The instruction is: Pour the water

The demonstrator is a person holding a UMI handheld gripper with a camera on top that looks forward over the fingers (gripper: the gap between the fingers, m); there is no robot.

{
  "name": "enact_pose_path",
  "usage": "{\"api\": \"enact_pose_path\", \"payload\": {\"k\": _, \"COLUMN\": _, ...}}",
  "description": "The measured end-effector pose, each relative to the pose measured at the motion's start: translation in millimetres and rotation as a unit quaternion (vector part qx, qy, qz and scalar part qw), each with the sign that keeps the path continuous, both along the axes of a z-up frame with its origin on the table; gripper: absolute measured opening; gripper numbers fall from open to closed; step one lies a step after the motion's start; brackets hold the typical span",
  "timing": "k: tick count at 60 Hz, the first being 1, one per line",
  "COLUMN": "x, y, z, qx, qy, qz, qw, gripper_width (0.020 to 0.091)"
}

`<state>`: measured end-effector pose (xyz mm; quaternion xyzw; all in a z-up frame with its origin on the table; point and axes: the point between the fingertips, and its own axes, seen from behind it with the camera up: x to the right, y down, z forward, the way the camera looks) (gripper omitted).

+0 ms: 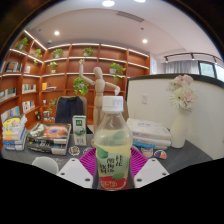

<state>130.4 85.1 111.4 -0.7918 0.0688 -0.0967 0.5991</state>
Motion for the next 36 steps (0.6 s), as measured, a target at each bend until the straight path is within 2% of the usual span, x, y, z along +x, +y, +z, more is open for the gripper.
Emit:
{"api": "enact_pose_path", "payload": {"k": 7, "x": 9, "y": 0, "z": -23, "qx": -0.016, "qy": 0.008, "qz": -0.004, "qw": 1.0, "gripper_width": 0.0412}}
{"api": "enact_pose_path", "payload": {"k": 16, "x": 11, "y": 2, "z": -22, "qx": 0.006, "qy": 0.026, "qz": -0.001, "qw": 1.0, "gripper_width": 0.041}}
{"api": "enact_pose_path", "payload": {"k": 22, "x": 12, "y": -2, "z": -23, "qx": 0.012, "qy": 0.031, "qz": -0.001, "qw": 0.999, "gripper_width": 0.0442}}
{"api": "enact_pose_path", "payload": {"k": 28, "x": 14, "y": -4, "z": -22, "qx": 0.009, "qy": 0.034, "qz": -0.003, "qw": 0.999, "gripper_width": 0.051}}
{"api": "enact_pose_path", "payload": {"k": 33, "x": 19, "y": -14, "z": -25, "qx": -0.011, "qy": 0.014, "qz": -0.017, "qw": 1.0, "gripper_width": 0.0692}}
{"api": "enact_pose_path", "payload": {"k": 36, "x": 16, "y": -24, "z": -26, "qx": -0.023, "qy": 0.009, "qz": -0.013, "qw": 1.0, "gripper_width": 0.0762}}
